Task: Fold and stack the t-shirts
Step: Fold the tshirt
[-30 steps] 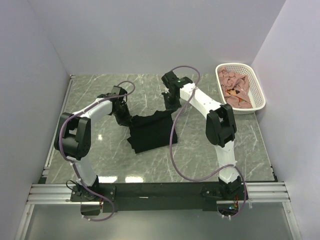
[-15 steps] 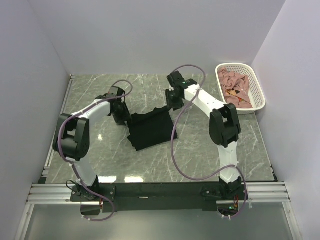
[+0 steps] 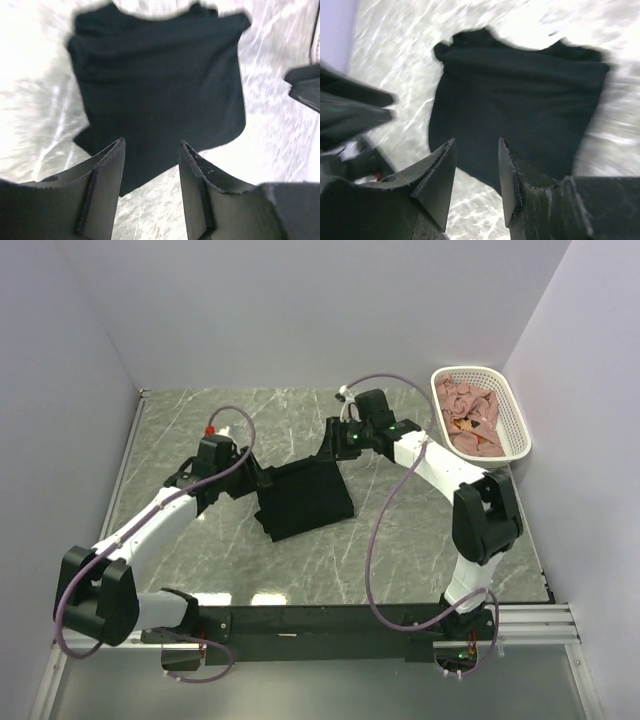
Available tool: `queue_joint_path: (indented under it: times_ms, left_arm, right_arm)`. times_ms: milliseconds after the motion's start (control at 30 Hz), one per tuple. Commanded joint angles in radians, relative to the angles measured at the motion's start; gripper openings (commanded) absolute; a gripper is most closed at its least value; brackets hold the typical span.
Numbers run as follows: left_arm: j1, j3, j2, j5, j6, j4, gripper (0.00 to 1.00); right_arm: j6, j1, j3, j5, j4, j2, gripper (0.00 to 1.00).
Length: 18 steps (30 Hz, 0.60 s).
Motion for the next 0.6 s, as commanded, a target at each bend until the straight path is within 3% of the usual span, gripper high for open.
queue_joint_path:
  times_ms: [0,300,433,567]
  left_arm:
    - [-0.004,-0.068,0.035,0.127,-0.016,0.222,0.52]
    - [0.102,0.119,0.446,0.263,-0.029,0.399,0.49]
    - [0.137,0.196,0.631,0.343,-0.048,0.445,0.46]
    - [0.160,0.210,0.678,0.361,-0.073,0.474,0.46]
  right_arm:
    - [0.037,-0.013,-0.020,-0.216,0.153,0.070,0.46]
    - [0.139,-0.093,0.177,-0.359,0.244,0.380,0.46]
    - [0.297,-0.154,0.178,-0.422,0.457,0.485,0.45]
    - [0.423,-0.199,0.195,-0.449,0.569,0.566,0.45]
